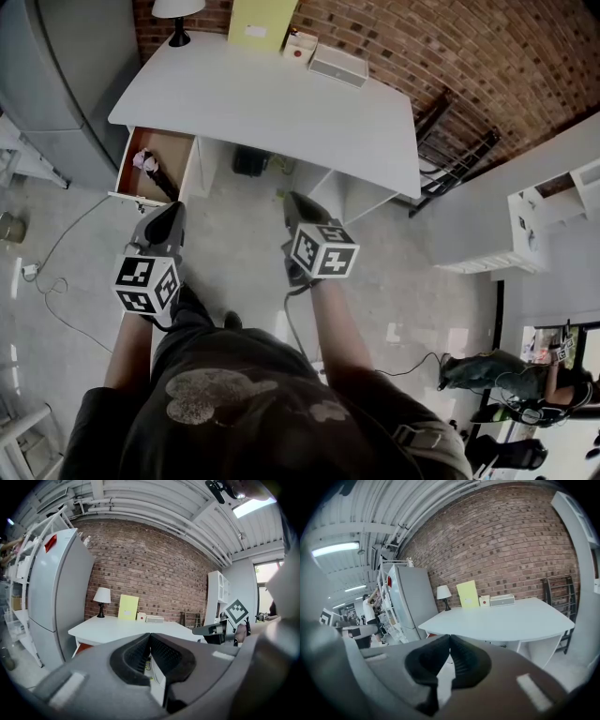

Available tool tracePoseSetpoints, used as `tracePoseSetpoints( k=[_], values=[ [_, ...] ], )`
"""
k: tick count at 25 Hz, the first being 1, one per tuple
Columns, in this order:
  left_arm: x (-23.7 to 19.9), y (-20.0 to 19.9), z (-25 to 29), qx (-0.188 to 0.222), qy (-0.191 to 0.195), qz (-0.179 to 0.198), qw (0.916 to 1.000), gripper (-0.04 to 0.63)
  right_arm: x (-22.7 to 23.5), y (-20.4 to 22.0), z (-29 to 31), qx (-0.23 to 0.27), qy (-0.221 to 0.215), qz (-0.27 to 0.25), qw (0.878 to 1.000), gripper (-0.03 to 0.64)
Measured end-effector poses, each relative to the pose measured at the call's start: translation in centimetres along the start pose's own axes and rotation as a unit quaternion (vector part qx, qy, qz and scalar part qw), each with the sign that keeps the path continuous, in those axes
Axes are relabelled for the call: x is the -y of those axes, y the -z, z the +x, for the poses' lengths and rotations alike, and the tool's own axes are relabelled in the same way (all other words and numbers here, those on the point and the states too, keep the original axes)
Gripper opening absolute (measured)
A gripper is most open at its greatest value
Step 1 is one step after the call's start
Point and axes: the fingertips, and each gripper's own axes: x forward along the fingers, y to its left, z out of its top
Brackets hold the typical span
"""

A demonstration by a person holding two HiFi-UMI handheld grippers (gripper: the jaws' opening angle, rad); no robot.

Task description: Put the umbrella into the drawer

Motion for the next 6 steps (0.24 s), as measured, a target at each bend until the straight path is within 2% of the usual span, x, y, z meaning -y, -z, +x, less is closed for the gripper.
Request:
tracePoseSetpoints(
  k=[6],
  values=[
    [1.3,0.3,-1.6,0.001,-0.004,0.003,1.0000,0.011,0.1,0.6,-2.1,0.005,0.003,-0.005,1.000,0.005]
  ],
)
